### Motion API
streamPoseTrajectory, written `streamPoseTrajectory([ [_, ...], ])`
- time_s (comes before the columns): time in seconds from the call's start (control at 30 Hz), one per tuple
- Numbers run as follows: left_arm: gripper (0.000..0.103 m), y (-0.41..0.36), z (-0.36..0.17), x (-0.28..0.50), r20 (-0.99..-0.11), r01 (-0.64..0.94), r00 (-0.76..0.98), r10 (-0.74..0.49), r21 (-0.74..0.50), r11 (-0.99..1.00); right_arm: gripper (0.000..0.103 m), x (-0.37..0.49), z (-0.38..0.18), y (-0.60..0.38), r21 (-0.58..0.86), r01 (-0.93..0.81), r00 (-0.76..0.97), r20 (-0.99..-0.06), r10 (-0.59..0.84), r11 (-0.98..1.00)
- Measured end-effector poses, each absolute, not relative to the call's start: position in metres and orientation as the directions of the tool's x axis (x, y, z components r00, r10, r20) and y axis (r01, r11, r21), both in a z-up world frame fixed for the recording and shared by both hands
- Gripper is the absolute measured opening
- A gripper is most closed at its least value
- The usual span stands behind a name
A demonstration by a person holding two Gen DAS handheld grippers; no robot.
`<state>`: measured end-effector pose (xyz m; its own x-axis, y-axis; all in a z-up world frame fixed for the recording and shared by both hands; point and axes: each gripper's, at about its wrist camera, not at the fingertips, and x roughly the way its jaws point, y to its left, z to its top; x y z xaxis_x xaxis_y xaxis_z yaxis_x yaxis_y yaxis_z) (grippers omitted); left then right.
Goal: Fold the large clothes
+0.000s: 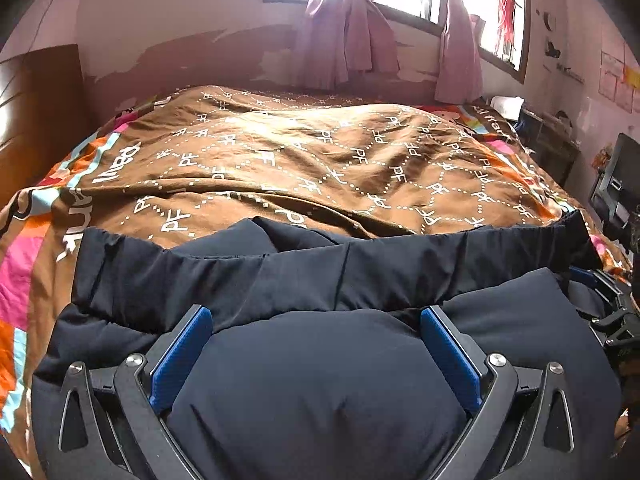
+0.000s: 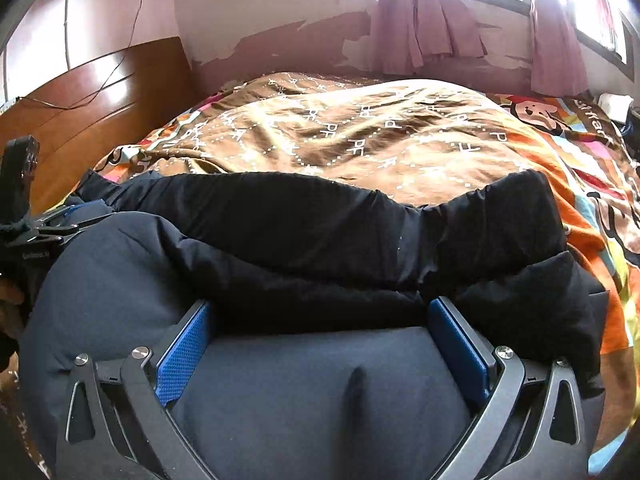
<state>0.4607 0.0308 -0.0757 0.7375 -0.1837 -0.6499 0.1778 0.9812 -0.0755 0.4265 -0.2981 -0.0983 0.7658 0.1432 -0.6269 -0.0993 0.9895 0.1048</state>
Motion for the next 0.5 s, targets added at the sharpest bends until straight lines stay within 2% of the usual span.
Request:
streamPoseTrajectory([
  [0.5,0.103,0.0324,-0.0794,0.4611,-0.635,0.179,0.747,-0.197,-0.093,0.979,0.102,0.4263,-0.1069,-0.2997,0.124,-0.097,0.792,-0.592,0.152,0.988],
])
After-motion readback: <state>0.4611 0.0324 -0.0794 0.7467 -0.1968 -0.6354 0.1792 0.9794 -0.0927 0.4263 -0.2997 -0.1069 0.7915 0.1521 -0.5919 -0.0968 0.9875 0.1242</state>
